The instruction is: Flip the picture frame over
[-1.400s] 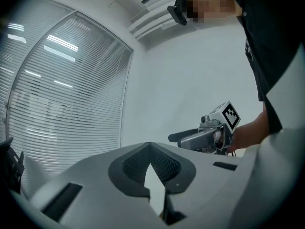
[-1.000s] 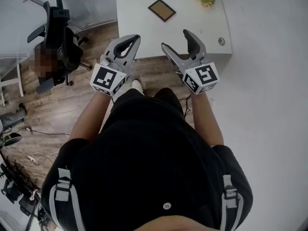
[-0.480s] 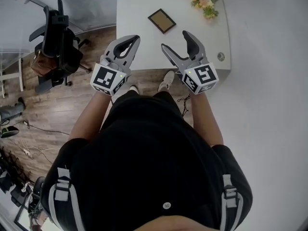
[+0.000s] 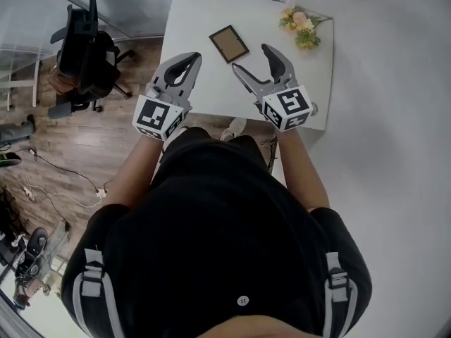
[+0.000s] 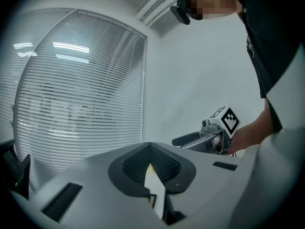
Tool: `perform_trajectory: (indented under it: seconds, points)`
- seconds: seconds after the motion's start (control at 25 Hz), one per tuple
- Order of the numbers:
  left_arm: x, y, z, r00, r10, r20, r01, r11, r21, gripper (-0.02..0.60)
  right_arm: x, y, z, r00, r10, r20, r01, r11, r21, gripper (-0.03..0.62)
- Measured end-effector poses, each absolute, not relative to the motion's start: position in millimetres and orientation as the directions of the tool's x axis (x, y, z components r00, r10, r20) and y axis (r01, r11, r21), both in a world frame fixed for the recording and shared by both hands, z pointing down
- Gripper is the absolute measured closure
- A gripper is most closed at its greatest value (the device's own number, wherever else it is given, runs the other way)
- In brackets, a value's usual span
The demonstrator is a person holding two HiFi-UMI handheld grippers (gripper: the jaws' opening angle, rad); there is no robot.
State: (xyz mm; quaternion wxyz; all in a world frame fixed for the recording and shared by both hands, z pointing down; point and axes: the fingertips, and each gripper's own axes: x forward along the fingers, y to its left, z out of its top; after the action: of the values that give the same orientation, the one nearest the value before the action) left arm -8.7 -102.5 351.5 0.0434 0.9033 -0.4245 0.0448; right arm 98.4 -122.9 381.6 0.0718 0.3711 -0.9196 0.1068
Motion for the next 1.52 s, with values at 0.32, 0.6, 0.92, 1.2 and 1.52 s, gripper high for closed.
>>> perform_trajectory:
  seconds: [0.32,0.6,0.92,1.2,1.52]
  points:
    - [7,-115,365,0.545,-0.828,0.13,-0.838,-0.543,0.057,0.578,113,-149,421,-0.761,-0.589,0.274,-0.64,0.75,-0.165,0.216]
    - [2,-140,384,0.544,-0.829,0.127,-0.839,-0.537,0.091,0.578,97,-177,459,-0.756,-0.564,0.333,-0.64,0.744,-0.192,0.218]
    - [-18,-188,413,0.586,-0.802,0.119,-0.81,-0.574,0.122,0.578,66,-213,502,-0.717,-0.558,0.418,-0.67,0.717,-0.192,0.235]
    - [-24,-205,447,0.618,-0.775,0.131,-0.786,-0.605,0.129,0.578,46,-229,547,-0.682,-0.541,0.493,-0.689,0.702,-0.183,0.253]
    - [-35,-221,484,0.626,-0.764,0.158,-0.779,-0.607,0.154,0.578,33,-238,601,-0.636,-0.515,0.575,-0.716,0.672,-0.19,0.269]
